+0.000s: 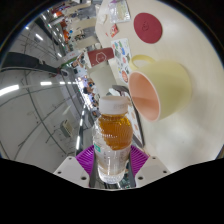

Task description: Pour water

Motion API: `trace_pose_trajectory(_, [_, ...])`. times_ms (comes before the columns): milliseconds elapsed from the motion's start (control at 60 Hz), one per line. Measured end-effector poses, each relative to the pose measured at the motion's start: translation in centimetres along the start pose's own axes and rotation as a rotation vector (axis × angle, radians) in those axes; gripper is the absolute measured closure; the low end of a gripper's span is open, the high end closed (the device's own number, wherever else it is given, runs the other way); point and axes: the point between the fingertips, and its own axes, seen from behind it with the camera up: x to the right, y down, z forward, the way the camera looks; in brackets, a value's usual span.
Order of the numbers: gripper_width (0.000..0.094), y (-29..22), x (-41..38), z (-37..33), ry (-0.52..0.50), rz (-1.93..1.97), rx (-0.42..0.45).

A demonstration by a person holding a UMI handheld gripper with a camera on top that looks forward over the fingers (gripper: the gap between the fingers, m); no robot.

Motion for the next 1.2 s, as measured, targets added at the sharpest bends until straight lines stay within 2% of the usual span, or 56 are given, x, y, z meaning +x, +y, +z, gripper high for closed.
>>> trace_pose_trajectory(117, [0.0489,-0.1,-1.1,-0.9,0.039,-0.141,-0.011])
trace_pose_trajectory(267, [0.0488,-1.8,-4.9,-1.4,0.094,-0.498,0.023])
trace_pose_trajectory(383, [0.0487,-4.3,-9.3,-1.8,0.126,-0.832,0.084])
trace_pose_trajectory(400, [0.0488,-3.9,-10.7,-3.7,0.128,-0.876,0.092])
trace_pose_trajectory(583, [0.0487,-8.8,-14.7,-4.5,0.229,-1.395,0.213])
trace_pose_trajectory(683, [0.0486,-13.1,-13.9,-4.7,0.312,-1.605,0.27])
trace_pose_trajectory(783, [0.0488,-16.6,-12.0,-5.3,0.39,-1.738,0.289])
trace_pose_trajectory(967, [0.0488,-22.0,-6.1,-6.1,0.529,-1.836,0.266])
trace_pose_trajectory(1200, [0.0487,-25.9,-0.5,-7.1,0.595,-1.821,0.24])
